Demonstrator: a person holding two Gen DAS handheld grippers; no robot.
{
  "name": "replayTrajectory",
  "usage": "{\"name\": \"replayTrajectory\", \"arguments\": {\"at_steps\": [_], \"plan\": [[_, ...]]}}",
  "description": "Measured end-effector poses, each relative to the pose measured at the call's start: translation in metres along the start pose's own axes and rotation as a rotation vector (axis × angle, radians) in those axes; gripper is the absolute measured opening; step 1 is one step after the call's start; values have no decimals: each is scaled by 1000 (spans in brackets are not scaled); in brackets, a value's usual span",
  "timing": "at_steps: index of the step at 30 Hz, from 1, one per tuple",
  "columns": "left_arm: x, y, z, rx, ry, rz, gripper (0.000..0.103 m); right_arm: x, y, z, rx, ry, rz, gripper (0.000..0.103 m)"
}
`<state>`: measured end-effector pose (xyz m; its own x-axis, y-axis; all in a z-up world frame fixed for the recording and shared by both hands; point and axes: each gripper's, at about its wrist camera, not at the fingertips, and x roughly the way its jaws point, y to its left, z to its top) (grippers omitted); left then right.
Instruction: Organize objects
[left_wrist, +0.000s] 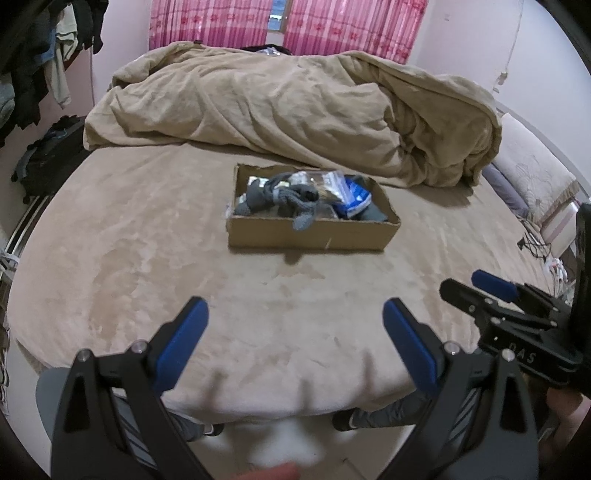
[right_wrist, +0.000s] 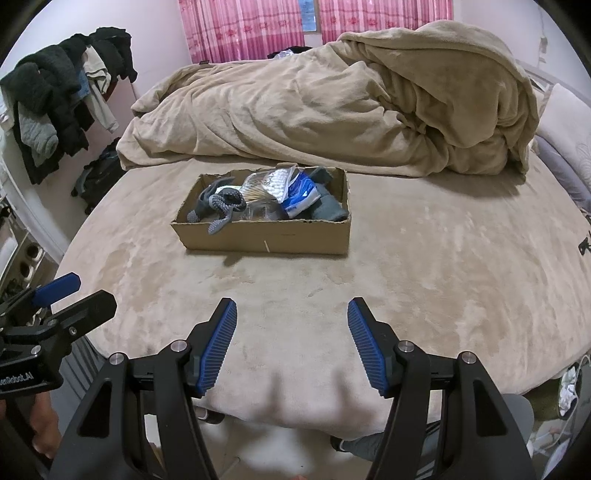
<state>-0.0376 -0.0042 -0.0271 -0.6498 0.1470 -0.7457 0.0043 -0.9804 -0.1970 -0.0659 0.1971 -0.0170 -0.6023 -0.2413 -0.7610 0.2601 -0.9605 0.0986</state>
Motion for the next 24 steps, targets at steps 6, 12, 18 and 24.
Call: {"name": "replayTrajectory", "arguments": {"at_steps": [6, 12, 18, 24], "plan": [[1, -1, 0, 3, 3, 4, 97, 1, 1, 1, -2, 0, 6, 66], [0, -1, 1, 6, 1, 8, 97, 1, 2, 1, -4, 2, 10, 66], [0, -2, 1, 6, 3, 9, 96, 1, 2, 1, -2, 1, 6, 66], [0, -4, 1, 8, 3, 19, 96, 1, 2, 0, -1, 0, 3, 66]]}}
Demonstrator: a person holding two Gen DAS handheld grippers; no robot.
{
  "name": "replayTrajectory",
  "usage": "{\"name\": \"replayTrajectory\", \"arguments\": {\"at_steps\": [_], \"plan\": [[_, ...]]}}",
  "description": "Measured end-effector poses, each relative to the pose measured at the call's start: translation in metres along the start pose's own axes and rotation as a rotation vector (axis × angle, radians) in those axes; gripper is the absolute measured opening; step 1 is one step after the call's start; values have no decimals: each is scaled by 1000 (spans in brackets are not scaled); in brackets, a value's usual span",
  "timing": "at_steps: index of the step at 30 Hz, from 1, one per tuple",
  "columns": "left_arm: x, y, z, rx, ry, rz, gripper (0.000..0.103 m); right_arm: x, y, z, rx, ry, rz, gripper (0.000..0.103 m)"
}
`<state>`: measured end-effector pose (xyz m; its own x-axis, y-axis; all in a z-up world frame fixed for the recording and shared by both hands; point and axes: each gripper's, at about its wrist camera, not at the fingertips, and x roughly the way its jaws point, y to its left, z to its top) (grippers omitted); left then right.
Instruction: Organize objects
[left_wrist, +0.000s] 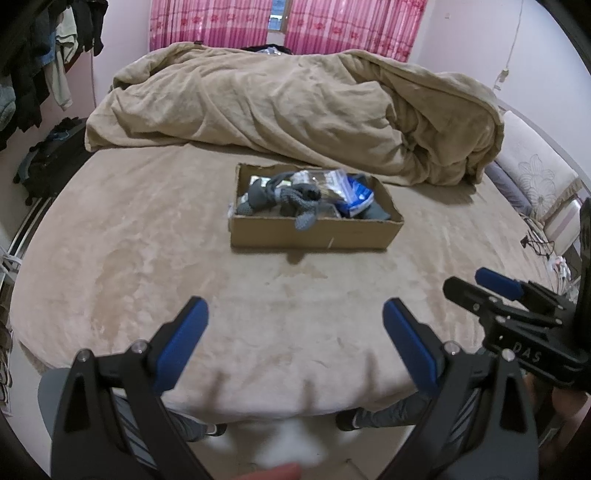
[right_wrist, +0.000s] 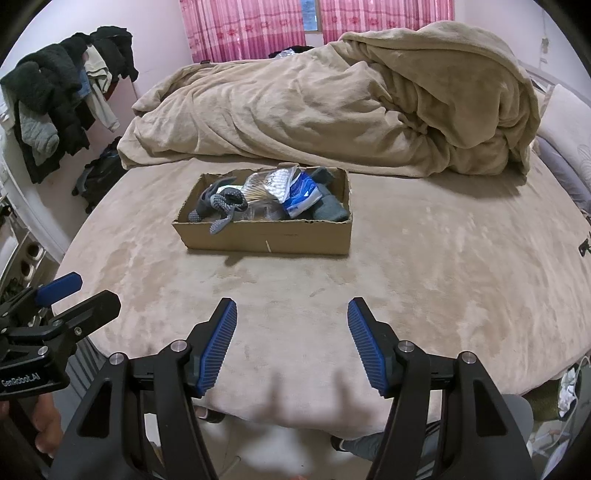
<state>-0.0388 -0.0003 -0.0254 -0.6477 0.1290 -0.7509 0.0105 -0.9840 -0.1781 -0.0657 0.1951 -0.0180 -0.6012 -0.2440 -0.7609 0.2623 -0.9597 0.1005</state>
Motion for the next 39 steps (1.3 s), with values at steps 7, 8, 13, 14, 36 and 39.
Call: {"name": "replayTrajectory", "arguments": {"at_steps": [7, 8, 13, 14, 36, 39], "plan": [[0, 1, 0, -3, 2, 1, 96, 0, 0, 0, 1, 2, -1, 66], [0, 1, 0, -3, 2, 2, 97, 0, 0, 0, 0, 1, -1, 66], [1, 3, -1, -7, -4, 11, 96, 0, 0, 1, 2, 3, 2, 66], [1, 4, -1, -12, -4, 9, 96, 0, 0, 1, 1, 3, 2, 66], [2, 5, -1, -16, -2, 11, 97, 1, 2, 1, -3, 4, 5, 66], [2, 4, -1, -16, -3, 12, 97, 1, 1, 0, -2, 5, 7, 66]]}}
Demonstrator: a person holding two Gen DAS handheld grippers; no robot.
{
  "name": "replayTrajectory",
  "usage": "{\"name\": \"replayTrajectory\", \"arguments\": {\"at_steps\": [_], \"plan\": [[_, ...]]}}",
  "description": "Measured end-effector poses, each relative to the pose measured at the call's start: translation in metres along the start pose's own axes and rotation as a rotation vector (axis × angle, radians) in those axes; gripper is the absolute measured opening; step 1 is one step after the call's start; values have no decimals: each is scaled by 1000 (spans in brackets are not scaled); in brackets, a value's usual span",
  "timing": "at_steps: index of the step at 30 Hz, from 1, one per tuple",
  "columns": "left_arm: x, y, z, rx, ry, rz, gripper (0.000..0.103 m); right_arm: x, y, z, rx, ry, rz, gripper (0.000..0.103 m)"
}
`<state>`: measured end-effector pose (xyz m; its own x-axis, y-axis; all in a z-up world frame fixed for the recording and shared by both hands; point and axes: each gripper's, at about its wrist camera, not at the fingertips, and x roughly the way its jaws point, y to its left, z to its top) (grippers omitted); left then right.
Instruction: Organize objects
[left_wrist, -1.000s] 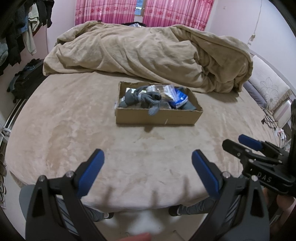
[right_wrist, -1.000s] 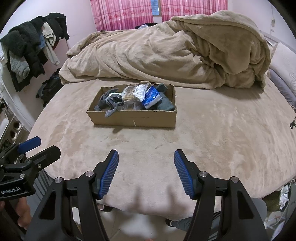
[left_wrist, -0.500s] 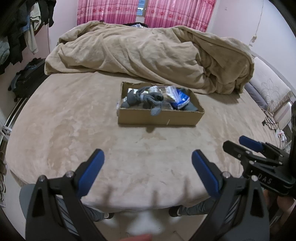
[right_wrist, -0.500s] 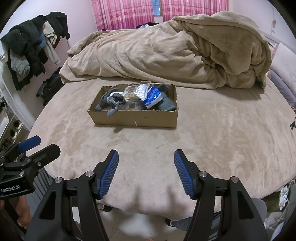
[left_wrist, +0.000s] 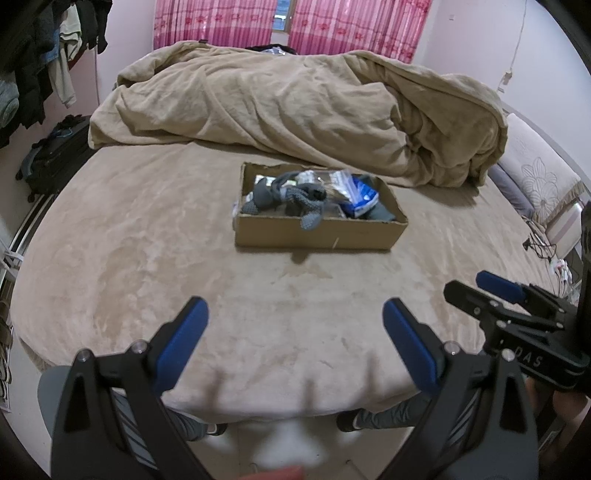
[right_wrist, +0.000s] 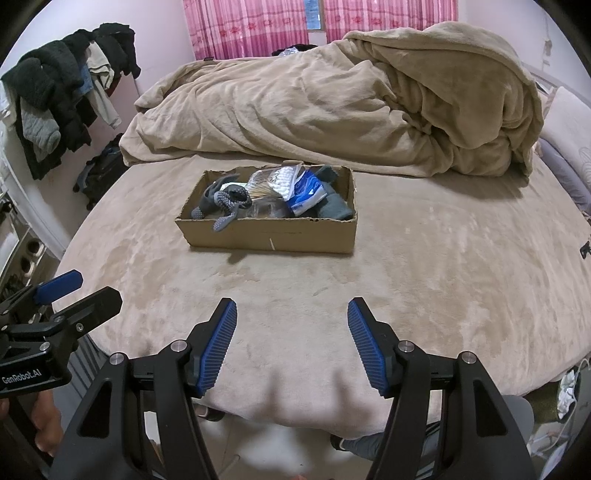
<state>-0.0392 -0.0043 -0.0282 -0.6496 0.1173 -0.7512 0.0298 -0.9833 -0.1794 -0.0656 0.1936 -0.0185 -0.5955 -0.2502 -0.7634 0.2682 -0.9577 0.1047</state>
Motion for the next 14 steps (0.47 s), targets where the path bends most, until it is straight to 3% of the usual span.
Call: {"name": "replayTrajectory", "arguments": {"at_steps": [14], "plan": [[16, -2, 4, 39, 2, 25, 96, 10, -4, -4, 5, 15, 2, 66]]}}
